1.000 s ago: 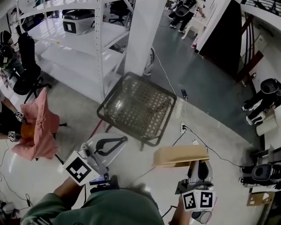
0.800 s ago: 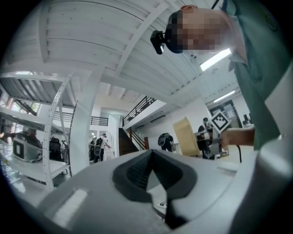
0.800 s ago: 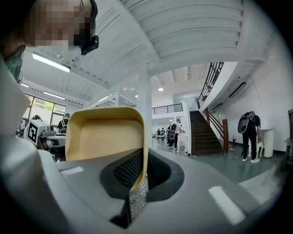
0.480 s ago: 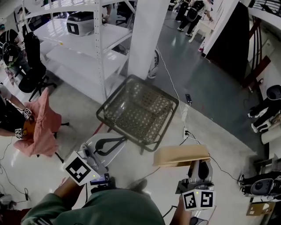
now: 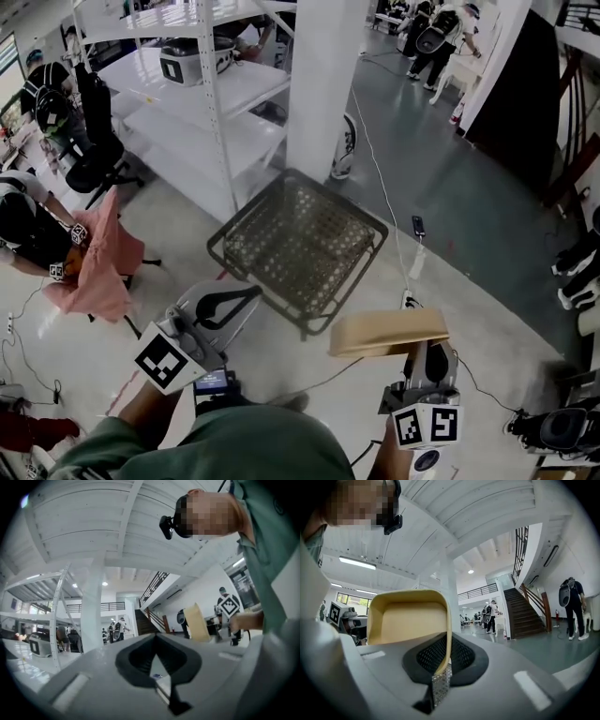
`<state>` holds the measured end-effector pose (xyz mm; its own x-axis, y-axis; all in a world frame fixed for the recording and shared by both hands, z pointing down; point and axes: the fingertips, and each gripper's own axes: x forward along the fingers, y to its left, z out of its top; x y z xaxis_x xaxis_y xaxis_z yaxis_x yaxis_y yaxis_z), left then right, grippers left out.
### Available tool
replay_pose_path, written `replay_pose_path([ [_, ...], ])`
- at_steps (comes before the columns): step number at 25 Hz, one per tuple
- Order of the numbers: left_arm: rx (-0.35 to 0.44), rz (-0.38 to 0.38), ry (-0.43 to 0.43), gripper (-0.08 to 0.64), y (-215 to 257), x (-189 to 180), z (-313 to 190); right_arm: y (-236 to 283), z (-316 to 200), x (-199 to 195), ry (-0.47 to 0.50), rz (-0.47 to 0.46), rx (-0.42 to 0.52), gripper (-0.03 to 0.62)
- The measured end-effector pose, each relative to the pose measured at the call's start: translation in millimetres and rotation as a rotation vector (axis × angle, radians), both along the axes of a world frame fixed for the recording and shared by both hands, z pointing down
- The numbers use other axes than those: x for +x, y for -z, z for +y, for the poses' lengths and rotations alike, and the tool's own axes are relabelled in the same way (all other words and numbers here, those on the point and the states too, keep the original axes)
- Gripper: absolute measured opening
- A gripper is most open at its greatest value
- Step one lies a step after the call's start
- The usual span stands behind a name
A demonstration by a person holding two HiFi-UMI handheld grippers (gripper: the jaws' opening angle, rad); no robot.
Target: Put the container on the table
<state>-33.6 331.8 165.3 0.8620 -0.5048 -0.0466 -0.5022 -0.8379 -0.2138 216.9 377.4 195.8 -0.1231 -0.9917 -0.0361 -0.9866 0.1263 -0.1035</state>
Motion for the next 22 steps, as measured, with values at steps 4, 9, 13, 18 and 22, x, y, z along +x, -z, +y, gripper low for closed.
replay_pose_path([
  [4,0.021,-0.023,0.032,-0.002,8,28,6,-1,-2,30,0.03,-0.024,0.01,0.009],
  [9,0.026,-0.059,0.036,-0.002,6,55,8,-12,-5,54,0.033,-0.055,0.012,0.009],
  [13,0.015,-0.065,0.023,-0.002,6,61,0,-16,-7,58,0.023,-0.068,-0.007,0.009],
  [18,0.008,-0.052,-0.023,-0.002,-1,67,-34,-21,-30,62,-0.018,-0.058,-0.018,0.009],
  [22,-0.004,-0.028,-0.085,-0.002,-6,66,-68,-17,-46,55,-0.075,-0.039,-0.029,0.009],
])
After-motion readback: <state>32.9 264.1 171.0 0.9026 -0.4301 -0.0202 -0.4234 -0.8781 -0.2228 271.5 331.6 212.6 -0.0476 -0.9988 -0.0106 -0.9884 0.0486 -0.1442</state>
